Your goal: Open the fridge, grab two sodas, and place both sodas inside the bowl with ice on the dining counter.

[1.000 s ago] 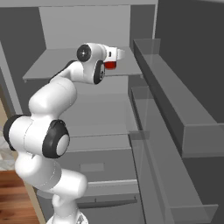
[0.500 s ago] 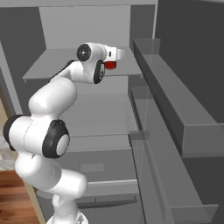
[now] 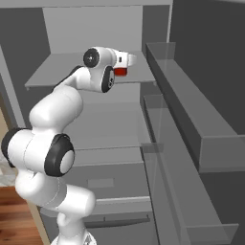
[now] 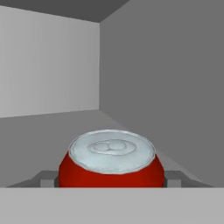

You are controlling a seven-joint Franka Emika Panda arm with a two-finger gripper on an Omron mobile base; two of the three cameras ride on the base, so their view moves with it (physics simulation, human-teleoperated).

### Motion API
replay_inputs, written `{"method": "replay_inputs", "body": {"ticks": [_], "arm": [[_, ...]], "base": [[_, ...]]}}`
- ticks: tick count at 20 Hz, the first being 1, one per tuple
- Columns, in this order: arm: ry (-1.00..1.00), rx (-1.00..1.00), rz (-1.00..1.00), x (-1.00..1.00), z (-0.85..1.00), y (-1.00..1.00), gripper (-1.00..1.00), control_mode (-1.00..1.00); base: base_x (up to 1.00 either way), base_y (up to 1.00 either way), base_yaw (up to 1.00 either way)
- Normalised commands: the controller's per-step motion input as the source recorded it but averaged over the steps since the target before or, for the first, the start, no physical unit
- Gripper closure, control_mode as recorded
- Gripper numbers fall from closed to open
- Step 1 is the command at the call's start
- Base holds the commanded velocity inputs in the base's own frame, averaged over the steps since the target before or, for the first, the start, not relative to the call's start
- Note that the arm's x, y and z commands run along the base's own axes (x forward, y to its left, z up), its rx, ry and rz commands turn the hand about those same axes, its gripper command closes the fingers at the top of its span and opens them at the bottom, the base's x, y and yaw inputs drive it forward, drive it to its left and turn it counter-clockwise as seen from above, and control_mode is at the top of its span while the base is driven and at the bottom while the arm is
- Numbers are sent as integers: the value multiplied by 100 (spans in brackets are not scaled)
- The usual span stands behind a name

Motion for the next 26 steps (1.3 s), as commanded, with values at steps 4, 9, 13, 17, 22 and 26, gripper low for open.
{"method": "replay_inputs", "body": {"ticks": [4,9,13,17,22,26], "arm": [[0,0,-1,-62,27,4,100,-100],[0,0,-1,-89,30,28,100,-100],[0,0,-1,-100,19,15,100,-100],[0,0,0,-100,6,5,100,-100],[0,0,0,-100,7,8,100,-100],[0,0,0,-100,1,14,100,-100]], "base": [[0,0,0],[0,0,0],[0,0,0],[0,0,0],[0,0,0],[0,0,0]]}}
